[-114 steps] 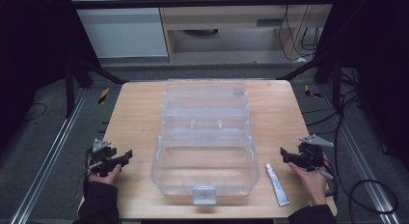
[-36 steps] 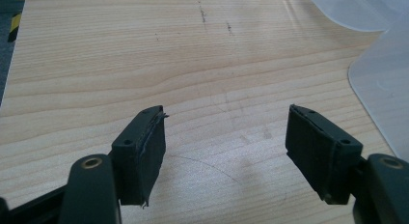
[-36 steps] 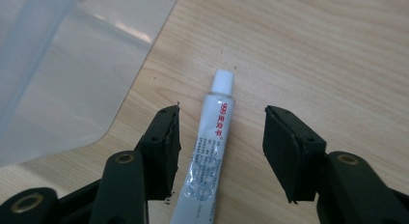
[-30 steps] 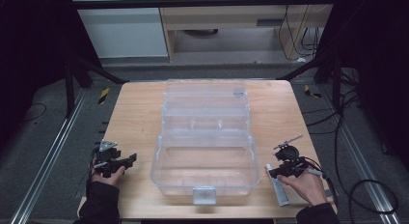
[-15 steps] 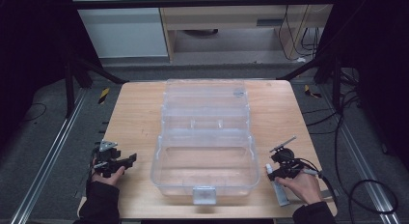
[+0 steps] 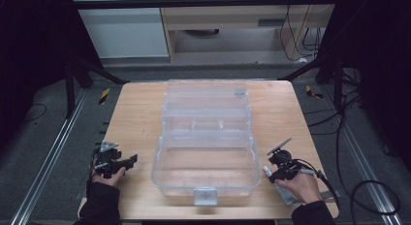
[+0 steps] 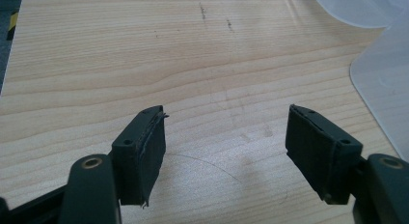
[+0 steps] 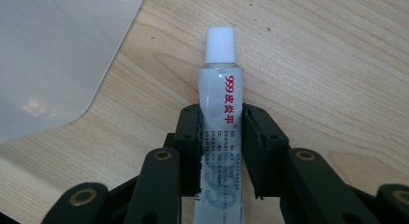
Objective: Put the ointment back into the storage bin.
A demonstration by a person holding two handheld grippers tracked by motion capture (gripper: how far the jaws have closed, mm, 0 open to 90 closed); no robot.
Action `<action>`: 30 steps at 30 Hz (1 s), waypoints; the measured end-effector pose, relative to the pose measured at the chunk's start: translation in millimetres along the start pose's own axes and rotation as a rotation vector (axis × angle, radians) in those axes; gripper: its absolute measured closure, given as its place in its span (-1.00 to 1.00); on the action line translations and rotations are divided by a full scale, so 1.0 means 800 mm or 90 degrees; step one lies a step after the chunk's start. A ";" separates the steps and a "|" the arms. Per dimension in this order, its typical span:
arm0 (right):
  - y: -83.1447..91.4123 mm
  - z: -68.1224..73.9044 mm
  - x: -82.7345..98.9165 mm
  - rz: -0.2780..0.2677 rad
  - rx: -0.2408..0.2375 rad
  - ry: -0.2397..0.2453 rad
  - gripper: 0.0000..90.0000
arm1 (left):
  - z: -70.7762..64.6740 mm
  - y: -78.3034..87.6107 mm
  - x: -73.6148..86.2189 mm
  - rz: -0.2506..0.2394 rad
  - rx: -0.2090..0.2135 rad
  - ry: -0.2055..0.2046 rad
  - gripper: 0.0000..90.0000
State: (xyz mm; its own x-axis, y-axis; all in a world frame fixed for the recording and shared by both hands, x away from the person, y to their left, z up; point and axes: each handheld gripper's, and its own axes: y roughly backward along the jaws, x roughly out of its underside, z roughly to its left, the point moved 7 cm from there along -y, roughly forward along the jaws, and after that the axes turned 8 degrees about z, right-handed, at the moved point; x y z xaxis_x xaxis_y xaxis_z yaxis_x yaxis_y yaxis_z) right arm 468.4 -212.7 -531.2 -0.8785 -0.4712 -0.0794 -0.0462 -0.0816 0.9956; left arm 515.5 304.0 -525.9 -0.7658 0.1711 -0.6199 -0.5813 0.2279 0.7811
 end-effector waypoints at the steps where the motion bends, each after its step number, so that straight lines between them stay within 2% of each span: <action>1: -0.001 0.000 0.000 0.001 0.003 0.003 0.54 | 0.000 0.000 0.000 0.000 0.000 0.000 -0.33; 19: -0.002 0.000 0.001 0.031 0.003 0.022 0.56 | 0.000 0.000 0.000 0.001 0.000 0.000 -0.32; 24: 0.011 -0.004 0.003 0.009 -0.011 0.020 0.56 | 0.000 -0.001 0.000 0.003 0.000 -0.001 -0.32; 27: 0.024 -0.007 0.003 -0.010 -0.007 0.024 0.56 | 0.000 -0.001 0.000 0.004 0.000 0.001 -0.32; 30: 0.039 -0.006 -0.001 -0.041 -0.015 0.033 0.56 | 0.000 -0.001 0.000 0.004 -0.001 0.001 -0.32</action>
State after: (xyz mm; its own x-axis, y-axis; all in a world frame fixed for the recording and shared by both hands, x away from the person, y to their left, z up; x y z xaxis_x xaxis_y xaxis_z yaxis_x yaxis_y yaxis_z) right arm 469.7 -219.1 -500.5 -0.8483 -0.5092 -0.1456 -0.0896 -0.1329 0.9871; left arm 516.0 303.5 -526.5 -0.7703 0.1711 -0.6142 -0.5763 0.2254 0.7855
